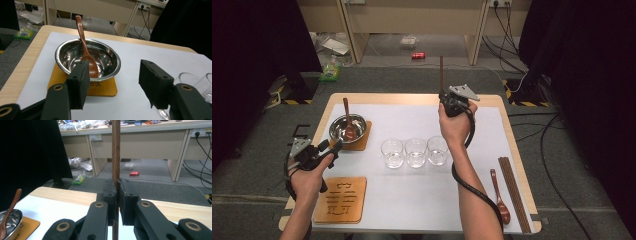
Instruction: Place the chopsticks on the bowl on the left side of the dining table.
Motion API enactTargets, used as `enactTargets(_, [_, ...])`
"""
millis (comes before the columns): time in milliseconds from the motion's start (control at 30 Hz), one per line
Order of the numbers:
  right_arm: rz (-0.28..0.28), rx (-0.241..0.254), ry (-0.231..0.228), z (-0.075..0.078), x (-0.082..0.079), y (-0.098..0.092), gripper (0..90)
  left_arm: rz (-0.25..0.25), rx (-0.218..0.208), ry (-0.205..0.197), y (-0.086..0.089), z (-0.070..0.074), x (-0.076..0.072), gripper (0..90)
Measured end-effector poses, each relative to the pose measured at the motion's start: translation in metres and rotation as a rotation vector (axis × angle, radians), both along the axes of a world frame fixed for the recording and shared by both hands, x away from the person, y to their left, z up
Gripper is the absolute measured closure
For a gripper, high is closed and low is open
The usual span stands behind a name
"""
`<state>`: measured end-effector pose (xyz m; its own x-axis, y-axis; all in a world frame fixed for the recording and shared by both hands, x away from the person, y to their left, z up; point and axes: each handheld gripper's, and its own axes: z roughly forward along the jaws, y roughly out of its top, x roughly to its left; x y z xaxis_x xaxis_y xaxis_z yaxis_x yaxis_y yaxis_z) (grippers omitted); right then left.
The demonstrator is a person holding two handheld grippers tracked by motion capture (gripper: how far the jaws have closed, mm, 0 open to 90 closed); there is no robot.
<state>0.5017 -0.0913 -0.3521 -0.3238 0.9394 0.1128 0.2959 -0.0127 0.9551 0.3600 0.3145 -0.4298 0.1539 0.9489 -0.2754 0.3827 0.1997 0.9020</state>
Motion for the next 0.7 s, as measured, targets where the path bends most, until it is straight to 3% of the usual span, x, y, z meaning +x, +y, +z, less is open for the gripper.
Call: enactTargets(700, [0.021,0.0,-0.001,0.001,0.002,0.015,84.6,-0.001,-0.003,0.0,0.0,0.0,0.0,41.5])
